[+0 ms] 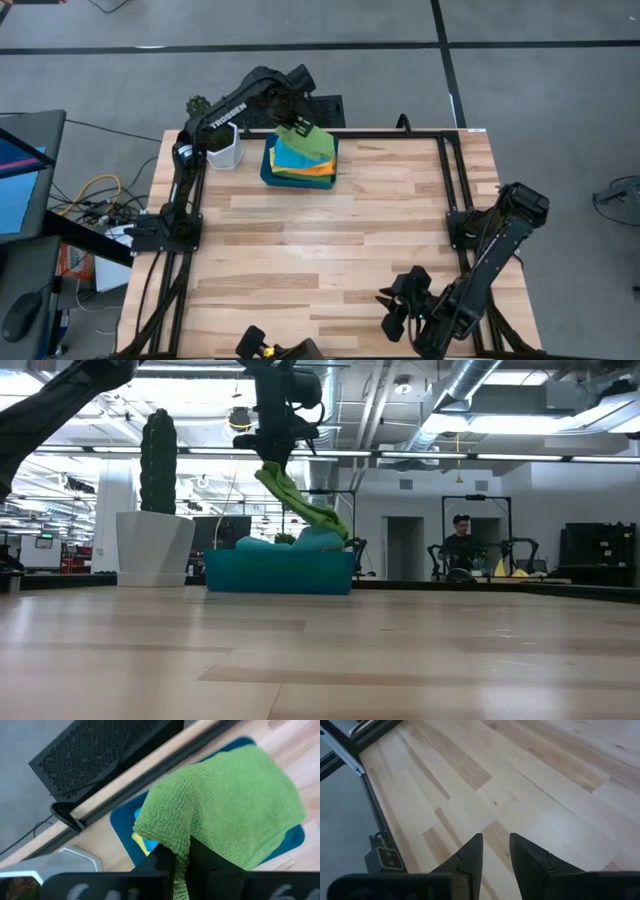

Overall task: Fold microfiber towels
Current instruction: Put the green towel into the blue bin, then return to Home Position

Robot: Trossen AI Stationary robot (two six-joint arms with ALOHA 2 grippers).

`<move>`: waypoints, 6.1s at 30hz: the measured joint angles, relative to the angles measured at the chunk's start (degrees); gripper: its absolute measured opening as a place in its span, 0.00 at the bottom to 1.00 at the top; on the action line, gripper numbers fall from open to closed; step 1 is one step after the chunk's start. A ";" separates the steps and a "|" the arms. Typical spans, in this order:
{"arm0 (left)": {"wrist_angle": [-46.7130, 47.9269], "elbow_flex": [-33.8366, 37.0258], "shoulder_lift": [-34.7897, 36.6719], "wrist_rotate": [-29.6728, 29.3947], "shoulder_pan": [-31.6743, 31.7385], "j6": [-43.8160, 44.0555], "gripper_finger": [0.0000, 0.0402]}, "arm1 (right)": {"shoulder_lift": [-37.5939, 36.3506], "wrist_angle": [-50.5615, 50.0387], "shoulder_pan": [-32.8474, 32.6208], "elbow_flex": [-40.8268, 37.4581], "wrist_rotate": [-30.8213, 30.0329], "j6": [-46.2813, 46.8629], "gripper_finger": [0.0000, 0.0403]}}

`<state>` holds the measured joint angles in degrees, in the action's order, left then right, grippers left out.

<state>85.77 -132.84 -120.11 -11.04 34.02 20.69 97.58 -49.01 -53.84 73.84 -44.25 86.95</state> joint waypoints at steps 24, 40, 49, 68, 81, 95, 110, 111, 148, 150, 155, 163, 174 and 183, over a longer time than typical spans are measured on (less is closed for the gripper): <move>-1.17 15.29 -0.07 -5.49 -2.62 -6.21 0.36 | 0.00 -0.31 0.26 0.01 -1.07 -0.44 0.30; 1.51 15.22 12.74 -1.75 -0.95 -13.68 0.47 | -7.10 0.69 12.50 0.01 -17.23 -13.42 0.30; -28.16 22.61 34.67 22.95 -0.16 -15.88 0.43 | -20.84 21.04 37.52 0.01 1.07 -60.07 0.30; -72.63 83.89 79.97 28.80 0.00 -5.97 0.43 | -68.49 36.29 67.27 -36.41 23.97 -79.05 0.30; -99.33 123.17 97.96 21.31 -0.38 15.80 0.43 | -87.03 57.46 67.82 -68.57 24.81 -62.77 0.30; -102.24 131.70 113.65 13.90 -13.17 15.40 0.43 | -86.42 53.26 67.85 -73.45 17.09 -54.91 0.30; -87.13 131.61 119.75 3.52 -33.04 2.61 0.43 | -86.36 53.15 67.86 -73.48 17.14 -54.94 0.30; -87.01 131.61 119.47 4.17 -33.07 2.74 0.43 | -86.36 53.15 67.86 -73.48 17.16 -54.94 0.30; -86.53 131.61 119.27 5.67 -33.09 2.58 0.43 | -86.36 53.15 67.86 -73.52 17.18 -54.99 0.30; -86.51 131.61 119.27 5.67 -33.09 2.58 0.43 | -86.36 53.15 67.86 -73.52 17.20 -54.99 0.30; -86.51 131.61 119.27 5.67 -33.09 2.58 0.43 | -86.36 53.15 67.86 -73.54 17.20 -54.97 0.30; -86.51 131.61 119.27 5.67 -33.09 2.60 0.43 | -86.36 53.15 67.86 -73.54 17.19 -54.98 0.30; -86.51 131.61 119.27 5.67 -33.09 2.60 0.43 | -86.36 53.15 67.86 -73.54 17.20 -54.97 0.30; -86.51 131.63 119.27 5.67 -33.09 2.60 0.43 | -86.36 53.15 67.86 -73.54 17.19 -54.97 0.30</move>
<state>-0.73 -1.21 -0.84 -5.37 0.93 23.29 11.22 4.14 14.02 0.30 -27.06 31.99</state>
